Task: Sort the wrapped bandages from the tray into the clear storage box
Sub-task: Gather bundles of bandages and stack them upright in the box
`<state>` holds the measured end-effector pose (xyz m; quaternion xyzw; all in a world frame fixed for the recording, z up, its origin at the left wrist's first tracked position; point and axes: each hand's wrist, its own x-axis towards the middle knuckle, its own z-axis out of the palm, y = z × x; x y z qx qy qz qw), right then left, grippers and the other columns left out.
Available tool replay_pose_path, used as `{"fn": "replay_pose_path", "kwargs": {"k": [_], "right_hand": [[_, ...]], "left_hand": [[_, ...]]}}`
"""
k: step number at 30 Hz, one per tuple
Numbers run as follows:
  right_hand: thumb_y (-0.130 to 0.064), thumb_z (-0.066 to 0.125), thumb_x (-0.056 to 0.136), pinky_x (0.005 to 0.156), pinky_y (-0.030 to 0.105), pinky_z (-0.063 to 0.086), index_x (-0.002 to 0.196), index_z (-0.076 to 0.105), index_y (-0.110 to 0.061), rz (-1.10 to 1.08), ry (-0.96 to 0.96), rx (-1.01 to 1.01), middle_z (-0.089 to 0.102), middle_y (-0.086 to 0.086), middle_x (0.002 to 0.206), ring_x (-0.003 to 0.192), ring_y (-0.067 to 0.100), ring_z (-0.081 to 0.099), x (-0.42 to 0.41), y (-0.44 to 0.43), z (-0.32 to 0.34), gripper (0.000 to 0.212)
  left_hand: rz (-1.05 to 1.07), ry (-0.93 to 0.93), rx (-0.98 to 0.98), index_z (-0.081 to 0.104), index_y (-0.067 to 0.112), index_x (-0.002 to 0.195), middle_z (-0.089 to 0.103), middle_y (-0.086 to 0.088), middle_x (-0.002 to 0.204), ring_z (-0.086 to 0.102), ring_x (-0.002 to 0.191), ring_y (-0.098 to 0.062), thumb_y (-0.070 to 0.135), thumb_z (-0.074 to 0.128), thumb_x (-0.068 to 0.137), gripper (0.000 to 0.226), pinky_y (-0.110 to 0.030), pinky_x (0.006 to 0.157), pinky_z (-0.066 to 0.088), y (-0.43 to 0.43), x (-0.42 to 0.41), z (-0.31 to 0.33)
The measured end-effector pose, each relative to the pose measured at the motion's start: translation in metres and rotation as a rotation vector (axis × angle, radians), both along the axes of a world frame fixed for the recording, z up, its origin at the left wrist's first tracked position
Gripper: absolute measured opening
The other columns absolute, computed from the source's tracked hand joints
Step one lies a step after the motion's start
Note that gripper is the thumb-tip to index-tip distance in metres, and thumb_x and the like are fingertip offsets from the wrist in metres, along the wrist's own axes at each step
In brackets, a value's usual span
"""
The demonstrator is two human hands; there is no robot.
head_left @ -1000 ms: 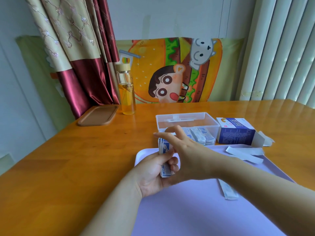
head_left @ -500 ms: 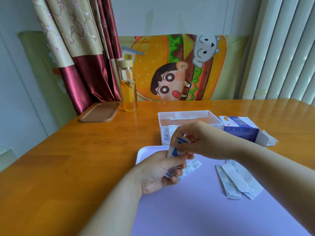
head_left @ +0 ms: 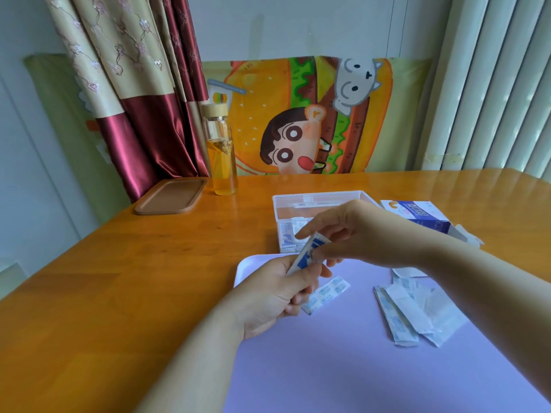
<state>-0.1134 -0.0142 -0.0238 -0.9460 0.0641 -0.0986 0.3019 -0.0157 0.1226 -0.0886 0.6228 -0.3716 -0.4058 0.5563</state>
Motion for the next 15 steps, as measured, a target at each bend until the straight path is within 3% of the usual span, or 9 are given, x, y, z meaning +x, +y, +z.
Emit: {"fn": "replay_pose_path", "kwargs": {"k": [3, 6, 11, 15], "right_hand": [[-0.01, 0.072, 0.079, 0.073, 0.027, 0.056, 0.095, 0.068, -0.022, -0.063, -0.154, 0.25, 0.073, 0.001, 0.078, 0.067, 0.011, 0.066, 0.003, 0.001, -0.006, 0.021], [-0.002, 0.071, 0.077, 0.072, 0.025, 0.055, 0.091, 0.068, -0.011, -0.09, -0.243, 0.575, 0.073, 0.007, 0.081, 0.071, 0.012, 0.066, 0.004, -0.002, -0.009, 0.016], [-0.009, 0.071, 0.078, 0.065, 0.021, 0.05, 0.088, 0.065, 0.004, -0.066, -0.206, 0.451, 0.073, 0.009, 0.081, 0.068, 0.01, 0.064, 0.016, -0.009, -0.001, 0.017], [-0.005, 0.069, 0.081, 0.072, 0.027, 0.052, 0.084, 0.066, -0.007, -0.056, -0.27, 0.503, 0.071, 0.02, 0.084, 0.07, 0.019, 0.063, 0.041, -0.019, 0.019, 0.005]], "left_hand": [[0.018, -0.001, -0.07, 0.062, 0.012, 0.092, 0.041, 0.006, 0.062, 0.031, 0.051, -0.006, 0.032, 0.051, 0.091, 0.023, -0.015, 0.046, 0.024, -0.001, -0.003, 0.003], [0.045, -0.023, -0.138, 0.058, 0.01, 0.088, 0.039, 0.006, 0.06, 0.032, 0.049, -0.005, 0.029, 0.048, 0.094, 0.021, -0.015, 0.044, 0.026, -0.001, -0.004, 0.01], [0.105, -0.106, -0.17, 0.057, 0.009, 0.087, 0.039, 0.006, 0.057, 0.033, 0.045, -0.003, 0.023, 0.048, 0.097, 0.019, -0.014, 0.043, 0.028, -0.01, 0.007, 0.03], [0.157, -0.264, -0.107, 0.061, 0.006, 0.095, 0.036, 0.003, 0.06, 0.032, 0.048, -0.006, 0.027, 0.048, 0.097, 0.025, -0.015, 0.044, 0.029, -0.029, 0.032, 0.051]]}}
